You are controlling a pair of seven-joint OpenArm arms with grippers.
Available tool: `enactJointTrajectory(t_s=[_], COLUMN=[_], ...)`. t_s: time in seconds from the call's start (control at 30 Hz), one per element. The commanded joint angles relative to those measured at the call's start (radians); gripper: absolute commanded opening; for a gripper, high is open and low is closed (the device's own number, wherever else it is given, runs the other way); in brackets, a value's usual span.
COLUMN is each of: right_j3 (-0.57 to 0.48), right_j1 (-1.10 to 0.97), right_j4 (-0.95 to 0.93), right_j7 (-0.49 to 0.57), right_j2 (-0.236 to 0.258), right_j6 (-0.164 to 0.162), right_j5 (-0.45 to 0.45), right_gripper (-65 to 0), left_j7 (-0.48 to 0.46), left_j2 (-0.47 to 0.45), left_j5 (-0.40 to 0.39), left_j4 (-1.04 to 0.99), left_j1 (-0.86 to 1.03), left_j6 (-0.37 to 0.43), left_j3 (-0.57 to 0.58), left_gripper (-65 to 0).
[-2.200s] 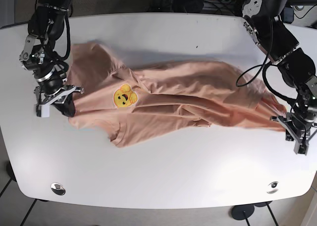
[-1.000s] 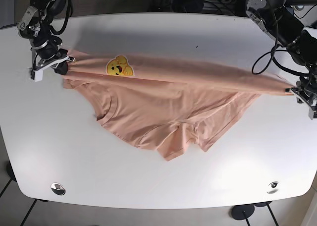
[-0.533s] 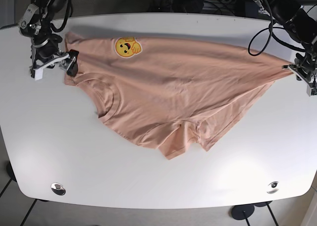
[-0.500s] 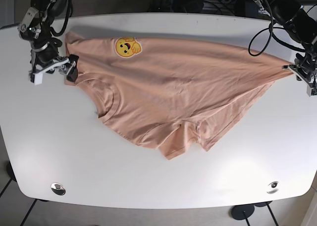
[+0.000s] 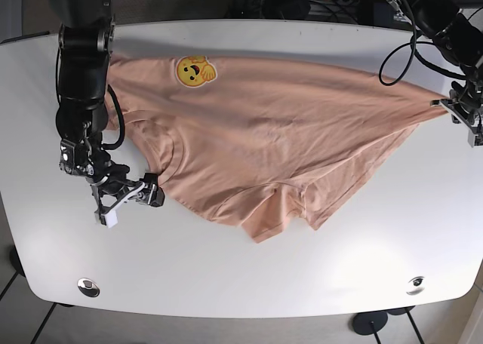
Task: Fold the T-shirt properly
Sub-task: 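Grasp the shirt hem with the right gripper, left gripper holding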
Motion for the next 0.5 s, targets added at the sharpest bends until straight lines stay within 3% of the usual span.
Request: enactJointTrajectory(t_s=[0.03, 0.1, 0.3, 0.4, 0.47, 0.5], right_j3=[-0.033, -0.050, -0.062, -0.062, -0.062, -0.062], right_j1=[0.031, 0.021, -0.027, -0.029, -0.029, -0.029], right_j4=[-0.010, -0.010, -0.007, -0.007, -0.007, -0.007], right_j7=[0.039, 0.040, 0.039, 0.039, 0.040, 0.040], right_j2=[0.005, -0.007, -0.079, -0.093, -0.104, -0.104], right_j6=[0.024, 0.052, 0.056, 0.056, 0.056, 0.056], right_j5=[0.015, 0.015, 0.011, 0.011, 0.011, 0.011], right_gripper=[-6.8, -6.8, -6.8, -7.5, -14.6, -23.5], left_j7=[-0.020, -0.020, -0.020, -0.020, -0.020, -0.022], left_j2=[-0.026, -0.028, -0.028, -0.028, -0.028, -0.028], left_j5=[-0.005, -0.005, -0.005, -0.003, -0.003, -0.003], left_j4=[0.023, 0.023, 0.020, 0.020, 0.019, 0.019], left_j1=[-0.011, -0.011, -0.012, -0.014, -0.014, -0.014], left_j6=[0.002, 0.002, 0.002, 0.002, 0.002, 0.002], left_j3=[-0.003, -0.003, -0.003, 0.000, 0.001, 0.001], left_gripper=[-65.0, -65.0, -65.0, -65.0, -65.0, -65.0])
